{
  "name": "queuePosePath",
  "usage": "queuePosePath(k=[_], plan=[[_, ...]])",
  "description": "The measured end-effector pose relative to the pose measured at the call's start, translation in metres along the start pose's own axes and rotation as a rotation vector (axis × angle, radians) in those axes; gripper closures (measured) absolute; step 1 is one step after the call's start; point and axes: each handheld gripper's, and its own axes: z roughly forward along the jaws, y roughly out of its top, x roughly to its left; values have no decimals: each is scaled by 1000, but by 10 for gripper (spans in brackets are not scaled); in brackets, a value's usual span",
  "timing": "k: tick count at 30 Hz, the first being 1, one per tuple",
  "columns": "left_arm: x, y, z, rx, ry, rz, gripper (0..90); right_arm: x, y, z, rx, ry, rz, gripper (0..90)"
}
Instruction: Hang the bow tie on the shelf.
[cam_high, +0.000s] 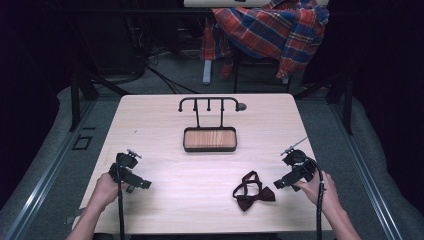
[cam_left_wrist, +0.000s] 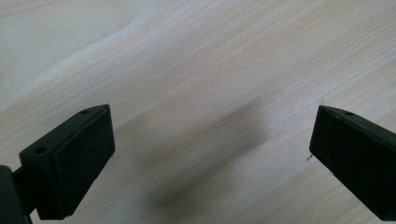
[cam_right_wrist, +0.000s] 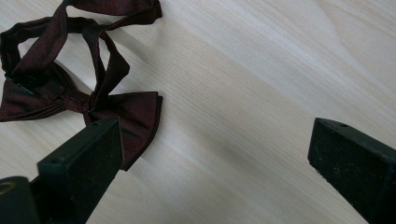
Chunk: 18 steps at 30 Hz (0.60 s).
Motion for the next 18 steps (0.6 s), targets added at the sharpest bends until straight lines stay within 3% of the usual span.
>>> queuePosePath(k=[1, 4, 5, 9, 10, 12, 13, 14, 16, 17, 18], plan=[[0, 0, 0, -6, 0, -5, 1, -1, 1, -1, 23, 2, -23, 29], [0, 0, 0, -7, 8, 0, 1, 1, 2, 0, 25, 29, -16, 19], [0, 0, 0, -7, 10, 1, 2, 0, 3, 0, 34, 11, -33, 18], [-2, 1, -1, -11, 11, 22, 3, 3, 3, 2, 25, 16, -27, 6], [-2, 1, -1, -10, 9, 24, 3, 5, 3, 4, -9, 35, -8, 2], [-2, 1, -2, -11, 8, 23, 4, 6, 3, 3, -3, 11, -22, 0], [-2, 0, -2, -13, 7, 20, 4, 6, 4, 2, -1, 38, -20, 0], [-2, 0, -2, -17, 4, 8, 4, 6, 5, 1, 10, 19, -46, 0], [-1, -1, -3, -19, 5, 8, 4, 8, 6, 1, -9, 39, -34, 0], [-1, -1, -3, -17, 7, 16, 3, 9, 6, 0, -11, 19, -48, 0], [-1, -2, -3, -17, 7, 19, 4, 9, 6, 0, -18, 31, -46, 0]])
